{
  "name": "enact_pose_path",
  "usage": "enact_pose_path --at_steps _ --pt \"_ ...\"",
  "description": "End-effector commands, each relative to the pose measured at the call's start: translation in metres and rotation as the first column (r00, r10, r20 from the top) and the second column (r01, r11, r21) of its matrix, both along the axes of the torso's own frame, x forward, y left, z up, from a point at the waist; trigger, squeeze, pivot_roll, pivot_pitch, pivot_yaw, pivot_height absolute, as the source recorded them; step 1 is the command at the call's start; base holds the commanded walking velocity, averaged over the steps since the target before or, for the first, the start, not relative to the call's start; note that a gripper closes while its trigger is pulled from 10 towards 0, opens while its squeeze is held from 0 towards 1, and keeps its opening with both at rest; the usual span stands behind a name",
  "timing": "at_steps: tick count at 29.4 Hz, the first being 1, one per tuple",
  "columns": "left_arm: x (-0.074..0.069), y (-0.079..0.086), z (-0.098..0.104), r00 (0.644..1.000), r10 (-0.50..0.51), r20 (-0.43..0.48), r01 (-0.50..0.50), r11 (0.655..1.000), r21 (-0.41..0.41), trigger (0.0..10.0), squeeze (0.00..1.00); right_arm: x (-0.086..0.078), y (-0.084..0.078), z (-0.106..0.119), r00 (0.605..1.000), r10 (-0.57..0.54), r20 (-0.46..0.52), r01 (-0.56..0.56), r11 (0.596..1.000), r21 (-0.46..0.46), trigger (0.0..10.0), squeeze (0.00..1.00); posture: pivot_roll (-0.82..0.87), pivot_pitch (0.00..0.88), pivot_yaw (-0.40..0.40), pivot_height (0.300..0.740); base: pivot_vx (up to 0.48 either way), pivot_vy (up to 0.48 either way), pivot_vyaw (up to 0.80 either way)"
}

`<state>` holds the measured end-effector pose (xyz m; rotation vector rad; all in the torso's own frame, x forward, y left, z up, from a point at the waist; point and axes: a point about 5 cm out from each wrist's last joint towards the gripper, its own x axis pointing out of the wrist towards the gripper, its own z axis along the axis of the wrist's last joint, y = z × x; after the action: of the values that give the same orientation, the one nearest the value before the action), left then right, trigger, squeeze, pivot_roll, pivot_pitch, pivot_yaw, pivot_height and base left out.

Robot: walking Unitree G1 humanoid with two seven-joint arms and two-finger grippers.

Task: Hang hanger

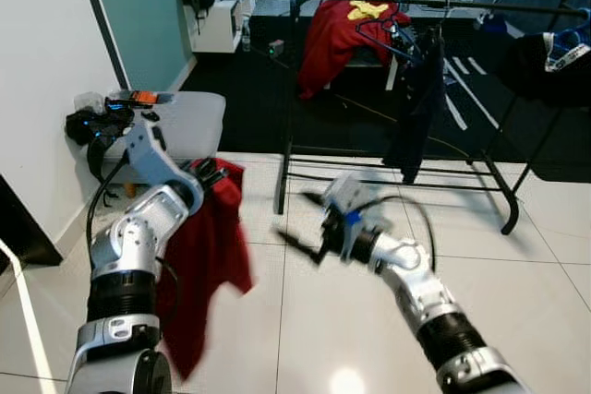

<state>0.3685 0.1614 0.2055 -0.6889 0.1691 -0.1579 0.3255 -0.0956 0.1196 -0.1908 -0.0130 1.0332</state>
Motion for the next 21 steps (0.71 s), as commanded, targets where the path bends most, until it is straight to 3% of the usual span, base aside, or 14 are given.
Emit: enact_pose_path --at_steps 1,5,6,8,9,13,21 --pt "0.002 -0.001 0.026 0.998 -0.015 0.058 0.016 1.0 -0.018 0.0 0.0 0.0 0.003 -0.002 1.0 0.012 -0.009 -0.012 1.0 -0.015 10.0 1.0 0.1 0.038 0.018 0.74 0.0 0.0 0.0" --pt "0.0 -0.007 0.04 0.992 -0.064 0.107 0.069 0.997 -0.045 0.0 0.0 0.005 0.001 -0.005 0.999 -0.046 0.011 0.047 0.997 -0.059 10.0 1.0 0.11 0.033 0.019 0.74 0.0 0.0 0.0" --pt "-0.002 -0.01 0.044 0.988 -0.092 0.127 0.098 0.994 -0.041 0.0 0.0 0.008 -0.001 -0.005 0.996 -0.077 0.034 0.079 0.995 -0.068 10.0 0.51 0.11 0.032 0.019 0.74 0.0 0.0 0.0" --pt "-0.003 -0.012 0.046 0.984 -0.11 0.139 0.117 0.992 -0.037 0.0 0.0 0.01 -0.002 -0.004 0.994 -0.097 0.049 0.1 0.992 -0.07 10.0 0.51 0.11 0.032 0.019 0.74 0.0 0.0 0.0" --pt "-0.004 -0.014 0.048 0.981 -0.126 0.15 0.133 0.99 -0.037 0.0 0.0 0.012 -0.004 -0.003 0.99 -0.122 0.068 0.126 0.99 -0.067 10.0 0.0 0.11 0.032 0.019 0.74 0.0 0.0 0.0" --pt "-0.005 -0.019 0.051 0.975 -0.152 0.163 0.16 0.986 -0.037 0.0 0.0 0.016 -0.01 0.01 0.97 -0.193 0.15 0.196 0.981 -0.002 10.0 0.0 0.11 0.038 0.017 0.74 0.0 0.0 0.0" --pt "-0.005 -0.022 0.05 0.975 -0.166 0.149 0.172 0.985 -0.027 0.0 0.0 0.017 -0.012 0.012 0.961 -0.224 0.165 0.223 0.974 0.023 10.0 0.0 0.11 0.04 0.025 0.74 0.0 0.0 0.0"
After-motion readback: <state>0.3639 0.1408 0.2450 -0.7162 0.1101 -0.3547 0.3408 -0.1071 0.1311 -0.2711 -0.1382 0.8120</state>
